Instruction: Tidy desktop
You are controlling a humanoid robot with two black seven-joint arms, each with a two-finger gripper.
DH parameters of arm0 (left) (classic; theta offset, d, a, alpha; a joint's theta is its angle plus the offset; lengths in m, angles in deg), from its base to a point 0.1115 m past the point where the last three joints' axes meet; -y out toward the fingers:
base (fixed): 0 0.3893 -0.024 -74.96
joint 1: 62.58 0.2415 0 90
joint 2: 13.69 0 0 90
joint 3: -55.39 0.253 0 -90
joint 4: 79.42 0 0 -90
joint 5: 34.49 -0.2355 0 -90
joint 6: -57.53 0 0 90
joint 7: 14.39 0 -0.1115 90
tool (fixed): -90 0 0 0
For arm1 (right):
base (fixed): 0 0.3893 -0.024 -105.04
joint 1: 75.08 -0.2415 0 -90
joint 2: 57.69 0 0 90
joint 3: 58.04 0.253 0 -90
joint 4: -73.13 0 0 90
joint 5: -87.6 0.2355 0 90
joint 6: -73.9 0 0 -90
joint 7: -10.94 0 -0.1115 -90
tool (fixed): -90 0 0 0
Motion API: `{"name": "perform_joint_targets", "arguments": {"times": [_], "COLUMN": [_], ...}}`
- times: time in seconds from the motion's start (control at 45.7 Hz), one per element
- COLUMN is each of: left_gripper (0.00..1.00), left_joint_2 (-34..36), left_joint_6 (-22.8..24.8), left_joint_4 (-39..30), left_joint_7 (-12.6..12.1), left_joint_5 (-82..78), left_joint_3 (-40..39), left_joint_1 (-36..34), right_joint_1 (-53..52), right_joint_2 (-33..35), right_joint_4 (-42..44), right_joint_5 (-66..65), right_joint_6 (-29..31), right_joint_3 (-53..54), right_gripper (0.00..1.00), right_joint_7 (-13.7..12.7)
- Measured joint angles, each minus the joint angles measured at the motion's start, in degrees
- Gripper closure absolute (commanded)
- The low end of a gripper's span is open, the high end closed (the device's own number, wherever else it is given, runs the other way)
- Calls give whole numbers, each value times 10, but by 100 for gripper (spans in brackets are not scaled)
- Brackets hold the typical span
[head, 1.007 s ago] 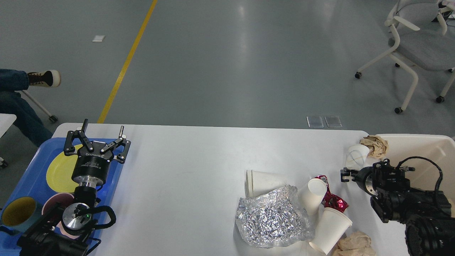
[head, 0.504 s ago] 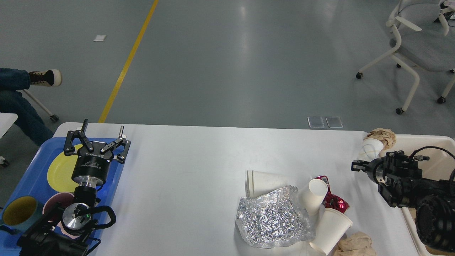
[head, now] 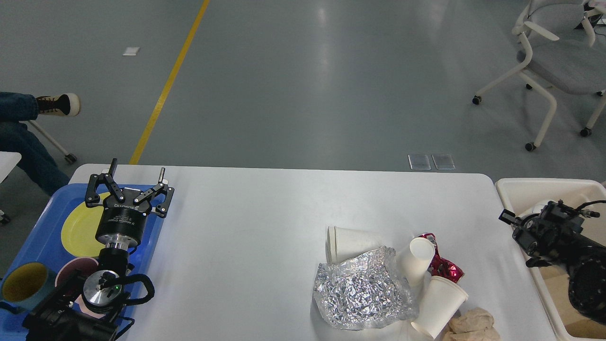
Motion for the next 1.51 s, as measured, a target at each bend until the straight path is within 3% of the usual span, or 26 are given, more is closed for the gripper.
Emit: {"name": "perform_joint_targets", "arguments": {"times": [0.175, 0.372, 0.504, 0.657, 0.854, 1.051, 1.204, 1.336, 1.511], "left_gripper": [4, 4, 4, 4, 4, 4, 4, 4, 4], "left_joint_2": [0, 0, 0, 0, 0, 0, 0, 0, 0], "left_joint_6": [0, 0, 0, 0, 1, 1, 1, 1, 1], "left_joint_4": [0, 0, 0, 0, 0, 0, 0, 0, 0], "left_joint_7": [0, 0, 0, 0, 0, 0, 0, 0, 0], "left_joint_5": [0, 0, 0, 0, 0, 0, 0, 0, 0], "left_joint_3": [0, 0, 0, 0, 0, 0, 0, 0, 0], "left_joint_1": [0, 0, 0, 0, 0, 0, 0, 1, 1], "right_joint_1": [-77, -300, -468, -649, -795, -825, -794, -707, -493], "right_joint_2": [66, 121, 114, 57, 40, 90, 186, 260, 280], "right_joint_4": [-60, -285, -439, -592, -726, -756, -727, -642, -517], "right_joint_5": [-10, -41, -40, -9, 19, 52, 48, 22, 17], "right_joint_6": [81, 136, 169, 228, 269, 269, 239, 196, 123], "right_joint_3": [3, -92, -179, -270, -323, -378, -403, -390, -270], "right_gripper": [100, 100, 100, 100, 100, 100, 100, 100, 100], "right_joint_7": [-13, -18, -24, -25, -24, -24, -25, -25, -25]}}
